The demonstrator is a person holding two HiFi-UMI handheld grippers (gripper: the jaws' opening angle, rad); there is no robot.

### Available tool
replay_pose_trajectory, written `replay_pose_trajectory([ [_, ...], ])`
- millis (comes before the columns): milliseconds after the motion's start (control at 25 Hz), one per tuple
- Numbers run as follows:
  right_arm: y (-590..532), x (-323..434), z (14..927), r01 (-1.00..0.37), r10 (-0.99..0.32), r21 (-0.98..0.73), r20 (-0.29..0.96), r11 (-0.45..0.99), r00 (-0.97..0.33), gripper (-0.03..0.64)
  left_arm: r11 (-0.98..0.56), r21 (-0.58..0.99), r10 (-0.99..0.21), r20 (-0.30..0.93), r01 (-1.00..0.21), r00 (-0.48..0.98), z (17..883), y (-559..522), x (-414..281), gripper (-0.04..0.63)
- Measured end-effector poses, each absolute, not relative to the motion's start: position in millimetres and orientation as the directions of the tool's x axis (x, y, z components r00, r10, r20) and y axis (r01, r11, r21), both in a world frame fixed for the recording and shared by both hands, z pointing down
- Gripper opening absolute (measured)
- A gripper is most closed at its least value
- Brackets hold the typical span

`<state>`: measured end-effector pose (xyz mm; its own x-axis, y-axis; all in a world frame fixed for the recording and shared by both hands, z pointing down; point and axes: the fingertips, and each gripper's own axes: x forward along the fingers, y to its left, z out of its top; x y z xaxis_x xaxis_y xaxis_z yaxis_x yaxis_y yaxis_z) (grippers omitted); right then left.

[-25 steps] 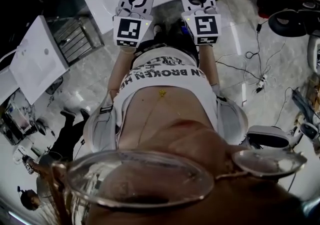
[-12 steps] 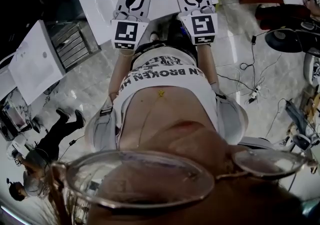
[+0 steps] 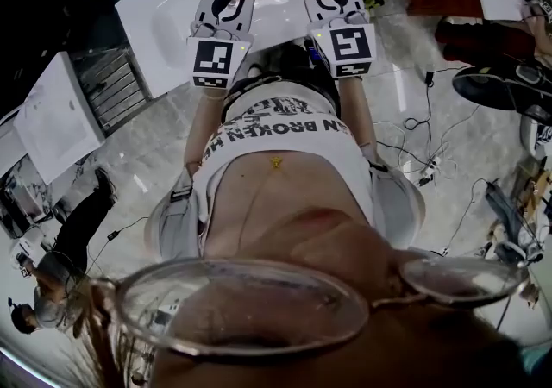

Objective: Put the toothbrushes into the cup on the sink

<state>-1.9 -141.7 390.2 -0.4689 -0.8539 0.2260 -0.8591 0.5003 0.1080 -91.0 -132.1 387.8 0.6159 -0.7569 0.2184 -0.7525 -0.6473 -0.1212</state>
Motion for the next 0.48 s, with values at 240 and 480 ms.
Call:
replay_pose_trajectory([
  [240, -165.8, 35.1, 396.4, -0.855, -0.847, 0.1, 0.234, 0.508, -0.476, 0.077, -0.624, -0.138, -0.775, 0.238, -0.769, 0.586, 392.8, -152.3, -59.8, 0.02],
  [480, -186.8, 61.8, 400.4, -0.839, -0.833, 0.102, 0.234, 0.534, -0.501, 0.077, -0.597, -0.136, -0.793, 0.247, -0.791, 0.556, 399.6, -166.8, -37.2, 0.02],
])
